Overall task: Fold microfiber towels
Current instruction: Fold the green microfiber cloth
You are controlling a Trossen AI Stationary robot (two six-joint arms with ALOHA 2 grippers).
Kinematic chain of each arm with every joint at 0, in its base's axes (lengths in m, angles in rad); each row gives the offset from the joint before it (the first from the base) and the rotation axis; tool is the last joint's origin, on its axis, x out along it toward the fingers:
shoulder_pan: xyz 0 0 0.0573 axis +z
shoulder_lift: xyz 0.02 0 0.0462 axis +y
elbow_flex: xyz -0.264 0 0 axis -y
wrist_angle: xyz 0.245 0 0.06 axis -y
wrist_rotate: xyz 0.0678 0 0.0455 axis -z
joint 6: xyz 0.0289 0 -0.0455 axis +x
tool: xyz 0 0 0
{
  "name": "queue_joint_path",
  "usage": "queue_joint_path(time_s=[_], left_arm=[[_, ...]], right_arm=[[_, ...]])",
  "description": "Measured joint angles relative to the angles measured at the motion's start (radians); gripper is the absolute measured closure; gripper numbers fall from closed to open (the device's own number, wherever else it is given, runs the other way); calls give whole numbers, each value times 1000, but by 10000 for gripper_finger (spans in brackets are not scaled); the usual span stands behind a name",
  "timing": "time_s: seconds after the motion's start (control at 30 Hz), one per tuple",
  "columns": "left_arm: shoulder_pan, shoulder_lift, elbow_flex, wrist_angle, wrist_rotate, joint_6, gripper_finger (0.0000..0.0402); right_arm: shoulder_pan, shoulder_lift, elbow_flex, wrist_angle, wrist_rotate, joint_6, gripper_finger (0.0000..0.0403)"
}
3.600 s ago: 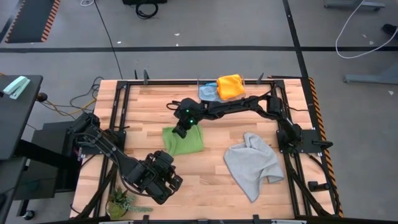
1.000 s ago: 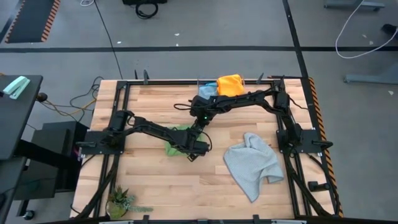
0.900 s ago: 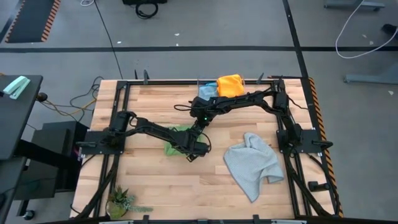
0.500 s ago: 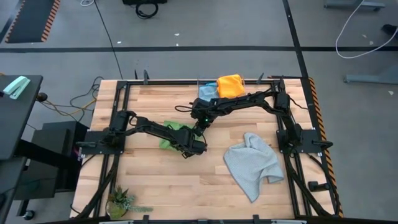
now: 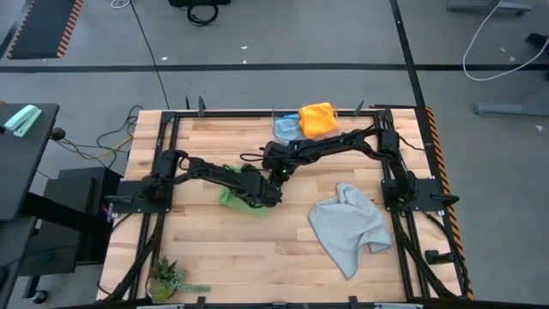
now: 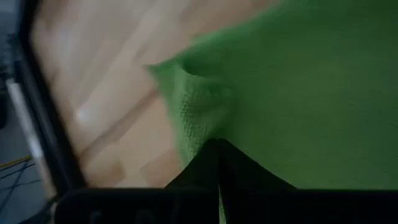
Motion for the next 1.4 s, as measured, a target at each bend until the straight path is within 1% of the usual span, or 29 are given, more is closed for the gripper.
queue_joint_path(time_s=[0.2, 0.43, 0.63, 0.8, 0.9, 1.03, 1.1, 1.27, 1.4], left_arm=[[21, 0, 1, -86, -3, -26, 380], [19, -1, 1, -85, -6, -76, 396], [-9, -42, 0, -92, -18, -146, 380], [-37, -92, 0, -93, -25, -191, 395], [-54, -114, 0, -98, -26, -211, 394], [-89, -149, 0, -99, -26, -242, 379], [-114, -169, 0, -98, -26, -271, 377], [-194, -235, 0, -92, -54, -353, 392], [-256, -285, 0, -83, -83, -408, 396]], right_arm=[[8, 1, 0, -10, -1, 1, 402], [8, 2, 0, -39, -10, 1, 400], [9, -4, -2, -43, -12, 0, 391], [7, -18, -5, -39, -2, 5, 387], [7, -21, -5, -38, 8, 6, 387], [7, -23, -5, -32, 11, 6, 385], [6, -23, -5, -31, 4, 7, 380], [6, -37, 3, -33, -2, 8, 363], [5, -104, 6, -28, -1, 3, 349]])
